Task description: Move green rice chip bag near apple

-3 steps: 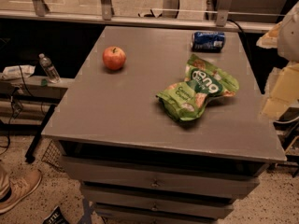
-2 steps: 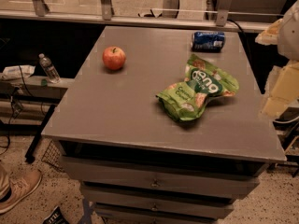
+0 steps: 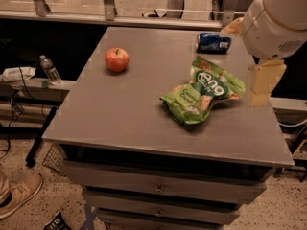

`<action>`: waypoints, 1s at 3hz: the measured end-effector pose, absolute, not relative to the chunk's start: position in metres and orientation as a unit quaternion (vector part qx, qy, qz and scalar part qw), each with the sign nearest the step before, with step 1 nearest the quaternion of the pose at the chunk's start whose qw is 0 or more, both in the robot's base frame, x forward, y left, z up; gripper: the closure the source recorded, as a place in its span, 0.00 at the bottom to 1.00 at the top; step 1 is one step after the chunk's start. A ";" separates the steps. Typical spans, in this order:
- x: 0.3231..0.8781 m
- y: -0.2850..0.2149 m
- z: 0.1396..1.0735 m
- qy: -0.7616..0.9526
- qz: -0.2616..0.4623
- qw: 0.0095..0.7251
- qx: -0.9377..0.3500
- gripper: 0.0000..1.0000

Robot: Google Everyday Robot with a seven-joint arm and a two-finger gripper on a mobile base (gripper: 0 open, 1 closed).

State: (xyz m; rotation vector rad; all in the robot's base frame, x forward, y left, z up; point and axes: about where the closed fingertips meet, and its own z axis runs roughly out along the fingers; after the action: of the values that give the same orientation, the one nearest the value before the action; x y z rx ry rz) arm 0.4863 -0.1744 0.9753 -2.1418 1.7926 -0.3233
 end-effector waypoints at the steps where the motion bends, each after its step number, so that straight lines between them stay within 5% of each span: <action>1: 0.486 -0.176 0.978 0.622 -0.119 0.164 -0.757 0.00; 3: 0.503 -0.171 0.961 0.590 -0.128 0.159 -0.781 0.00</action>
Offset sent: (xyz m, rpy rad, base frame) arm 0.0018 -0.0014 0.0000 -0.0298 -0.0137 0.0326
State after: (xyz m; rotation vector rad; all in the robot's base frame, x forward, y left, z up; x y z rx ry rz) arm 0.5033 -0.1706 0.9614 -2.2325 1.6861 -0.3648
